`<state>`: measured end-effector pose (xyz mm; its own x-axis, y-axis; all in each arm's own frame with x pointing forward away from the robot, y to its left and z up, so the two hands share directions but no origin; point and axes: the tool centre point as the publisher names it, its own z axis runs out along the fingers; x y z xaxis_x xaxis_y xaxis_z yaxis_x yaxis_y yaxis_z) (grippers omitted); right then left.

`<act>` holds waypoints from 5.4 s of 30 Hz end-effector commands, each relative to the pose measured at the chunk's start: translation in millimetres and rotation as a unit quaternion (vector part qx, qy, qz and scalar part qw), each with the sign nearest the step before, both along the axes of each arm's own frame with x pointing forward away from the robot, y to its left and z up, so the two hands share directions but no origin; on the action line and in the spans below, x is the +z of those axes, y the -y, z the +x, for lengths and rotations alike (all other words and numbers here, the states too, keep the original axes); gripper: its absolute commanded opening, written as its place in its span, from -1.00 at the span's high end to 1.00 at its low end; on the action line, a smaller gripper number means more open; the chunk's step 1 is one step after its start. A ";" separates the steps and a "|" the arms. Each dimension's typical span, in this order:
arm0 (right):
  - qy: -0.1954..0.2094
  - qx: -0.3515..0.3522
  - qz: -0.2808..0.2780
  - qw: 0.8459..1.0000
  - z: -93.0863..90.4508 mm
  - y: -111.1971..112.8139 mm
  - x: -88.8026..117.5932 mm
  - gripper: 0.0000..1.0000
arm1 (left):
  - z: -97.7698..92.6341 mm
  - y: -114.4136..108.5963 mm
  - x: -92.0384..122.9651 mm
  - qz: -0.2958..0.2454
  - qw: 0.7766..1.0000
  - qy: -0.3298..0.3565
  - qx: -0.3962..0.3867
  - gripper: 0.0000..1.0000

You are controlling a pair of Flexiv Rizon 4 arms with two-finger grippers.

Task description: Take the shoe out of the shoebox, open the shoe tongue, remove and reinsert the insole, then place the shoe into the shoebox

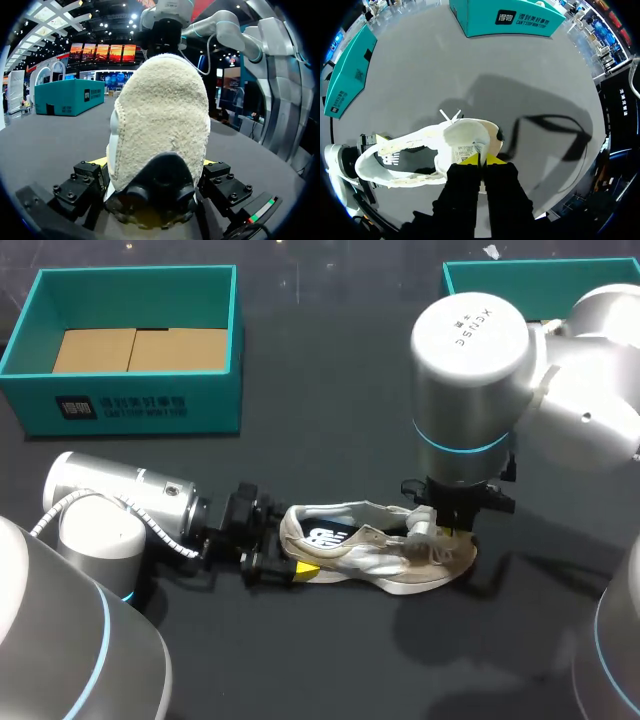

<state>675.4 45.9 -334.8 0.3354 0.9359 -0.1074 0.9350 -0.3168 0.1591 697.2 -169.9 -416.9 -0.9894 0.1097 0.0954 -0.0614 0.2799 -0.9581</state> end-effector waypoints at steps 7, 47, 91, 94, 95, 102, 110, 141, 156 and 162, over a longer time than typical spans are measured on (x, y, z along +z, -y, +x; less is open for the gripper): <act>-0.016 -0.064 -0.028 0.997 -1.4 -3.3 -19.4 1.00 | -1.7 -4.4 -4.1 0.001 1.000 0.000 0.000 1.00; 0.036 0.077 -0.164 0.983 14.1 -41.1 138.9 0.65 | -1.7 -4.4 -4.1 0.001 1.000 0.000 0.000 1.00; -0.074 0.651 0.028 0.755 20.9 -161.4 74.5 1.00 | -1.7 -4.4 -4.1 0.001 1.000 0.000 0.000 1.00; -0.072 0.650 0.030 0.756 19.8 -161.8 69.3 1.00 | -1.7 -4.4 -4.1 0.001 1.000 0.000 0.000 1.00; -0.065 0.651 0.033 0.756 18.8 -161.1 64.2 1.00 | -1.7 -4.4 -4.1 0.001 1.000 0.000 0.000 1.00; -0.050 0.668 0.024 0.742 14.5 -166.9 33.4 1.00 | -1.7 -4.4 -4.1 0.001 1.000 0.000 0.000 1.00; -0.058 0.683 0.012 0.728 12.9 -168.2 22.1 1.00 | -1.7 -4.4 -4.1 0.001 1.000 0.000 0.000 1.00; -0.049 0.690 -0.007 0.722 18.4 -131.1 -51.4 1.00 | -1.7 -4.4 -4.1 0.001 1.000 0.000 0.000 1.00; -0.041 0.678 -0.020 0.734 13.2 -93.7 -52.1 0.79 | -1.7 -4.4 -4.1 0.001 1.000 0.000 0.000 1.00; -0.033 0.692 -0.015 0.721 24.4 -90.1 -55.3 0.18 | -1.7 -4.4 -4.1 0.001 1.000 0.000 0.000 1.00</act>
<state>697.7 143.4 -386.9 -0.9195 0.3732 -0.1234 0.3668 0.9275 0.0716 696.9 -169.6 -416.8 -0.9894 0.1099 0.0951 -0.0610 0.2798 -0.9581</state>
